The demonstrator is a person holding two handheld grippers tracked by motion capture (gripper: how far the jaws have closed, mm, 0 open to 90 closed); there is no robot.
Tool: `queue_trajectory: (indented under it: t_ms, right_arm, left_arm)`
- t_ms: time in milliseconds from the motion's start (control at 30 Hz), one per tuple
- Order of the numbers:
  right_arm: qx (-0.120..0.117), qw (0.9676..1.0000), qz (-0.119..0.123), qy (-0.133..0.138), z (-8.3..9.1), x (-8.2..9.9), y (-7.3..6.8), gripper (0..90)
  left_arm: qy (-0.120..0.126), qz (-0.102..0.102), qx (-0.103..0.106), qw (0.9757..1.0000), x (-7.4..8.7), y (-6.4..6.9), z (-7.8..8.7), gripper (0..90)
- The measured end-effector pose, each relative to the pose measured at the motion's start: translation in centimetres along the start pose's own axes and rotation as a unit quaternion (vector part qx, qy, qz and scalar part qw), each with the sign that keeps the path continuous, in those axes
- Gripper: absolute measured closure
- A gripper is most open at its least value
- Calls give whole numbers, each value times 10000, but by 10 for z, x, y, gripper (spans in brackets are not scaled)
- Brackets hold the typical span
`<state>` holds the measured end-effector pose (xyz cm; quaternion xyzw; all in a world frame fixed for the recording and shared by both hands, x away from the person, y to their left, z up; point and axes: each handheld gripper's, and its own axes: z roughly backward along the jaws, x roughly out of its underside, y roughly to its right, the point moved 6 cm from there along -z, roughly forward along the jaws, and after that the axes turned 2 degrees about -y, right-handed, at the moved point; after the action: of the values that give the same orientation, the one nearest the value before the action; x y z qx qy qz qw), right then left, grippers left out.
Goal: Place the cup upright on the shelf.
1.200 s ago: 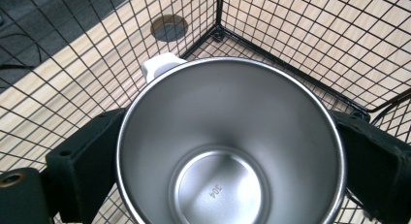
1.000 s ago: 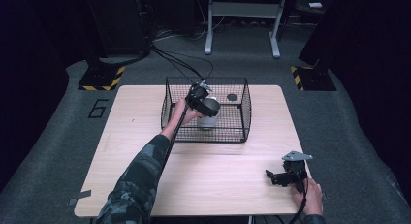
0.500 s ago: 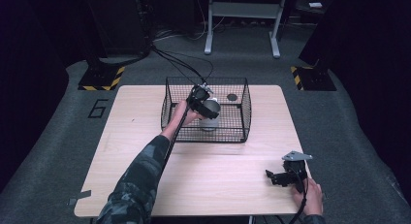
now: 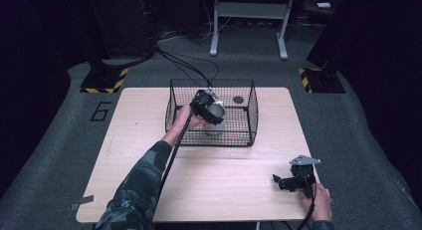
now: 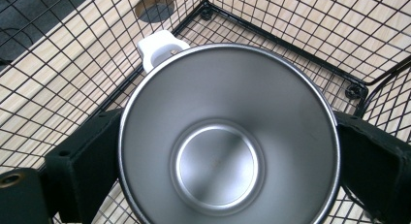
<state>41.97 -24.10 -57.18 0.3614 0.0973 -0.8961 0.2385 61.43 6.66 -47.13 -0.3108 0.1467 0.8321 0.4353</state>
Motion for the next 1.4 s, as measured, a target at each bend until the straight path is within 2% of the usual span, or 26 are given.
queue_trajectory:
  t_ms: [100, 333, 500, 533, 567, 600, 667, 700, 767, 800, 1000, 1067, 1100, 1133, 1367, 1400]
  right_arm:
    - [-8, 10000, -15, 8, 0, 0, 0, 0]
    - [-7, 10000, -11, 3, 0, 0, 0, 0]
    - [-4, 10000, 2, 3, 0, 0, 0, 0]
    - [-13, 10000, 3, -43, 0, 0, 0, 0]
    - [-4, 10000, -1, 1, 0, 0, 0, 0]
    - [-4, 10000, -1, 1, 0, 0, 0, 0]
    - [-4, 10000, 1, 3, 0, 0, 0, 0]
    - [-4, 10000, 1, 3, 0, 0, 0, 0]
    - [-4, 10000, 4, 2, 0, 0, 0, 0]
    - [-4, 10000, 4, 2, 0, 0, 0, 0]
    - [-4, 10000, 2, 1, 0, 0, 0, 0]
    - [-4, 10000, 1, 2, 0, 0, 0, 0]
    - [-5, 10000, 0, 0, 0, 0, 0, 0]
    - [-5, 10000, -1, 0, 0, 0, 0, 0]
    - [-5, 10000, 1, 0, 0, 0, 0, 0]
    - [-4, 10000, 2, 0, 0, 0, 0, 0]
  left_arm:
    - [107, 75, 115, 9998, 0, 1, 2, 49]
    - [345, 190, 135, 9991, -5, 4, 18, 1]
    - [520, 141, 112, 9985, -9, 7, 40, 1]
    - [622, 153, 82, 9979, -9, 7, 51, 2]
    - [622, 153, 82, 9979, -9, 7, 51, 2]
    - [665, 185, 123, 9975, -9, 8, 56, 2]
    - [754, 143, 73, 9970, -6, 11, 70, 2]
    - [754, 143, 73, 9970, -6, 11, 70, 2]
    - [750, 53, 18, 9972, 0, 17, 83, 2]
    - [750, 53, 18, 9972, 0, 17, 83, 2]
    - [931, -157, -24, 9955, 17, 35, 114, 2]
    - [956, -203, -64, 9952, 20, 37, 118, 1]
    - [1016, -193, -70, 9946, 27, 41, 126, 1]
    - [1016, -193, -70, 9946, 27, 41, 126, 2]
    - [1119, -335, -191, 9930, 57, 52, 149, 1]
    - [1169, -313, -197, 9925, 66, 54, 154, 2]
